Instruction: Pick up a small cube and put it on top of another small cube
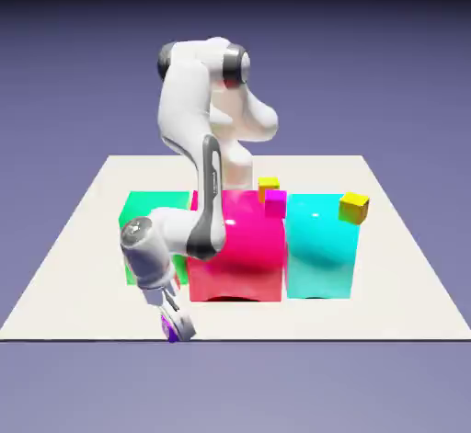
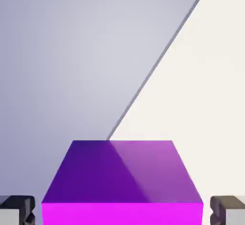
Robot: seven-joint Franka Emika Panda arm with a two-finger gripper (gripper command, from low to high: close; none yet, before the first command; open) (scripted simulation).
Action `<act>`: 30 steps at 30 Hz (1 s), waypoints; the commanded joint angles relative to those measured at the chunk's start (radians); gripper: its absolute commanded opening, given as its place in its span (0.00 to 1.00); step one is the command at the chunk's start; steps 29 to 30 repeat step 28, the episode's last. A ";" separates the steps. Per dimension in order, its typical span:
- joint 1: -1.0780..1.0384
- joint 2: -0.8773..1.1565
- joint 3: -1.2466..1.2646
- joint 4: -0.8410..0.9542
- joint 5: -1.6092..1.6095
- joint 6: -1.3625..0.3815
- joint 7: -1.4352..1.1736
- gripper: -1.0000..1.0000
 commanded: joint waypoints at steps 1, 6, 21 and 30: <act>-0.001 -0.036 -0.005 0.001 -0.008 -0.038 0.006 0.00; 0.095 -0.217 0.088 0.009 -0.050 -0.235 -0.097 0.00; 0.452 -0.653 0.451 -0.007 -0.171 -0.684 -0.500 0.00; 0.454 -0.642 0.454 -0.096 -0.173 -0.586 -0.497 1.00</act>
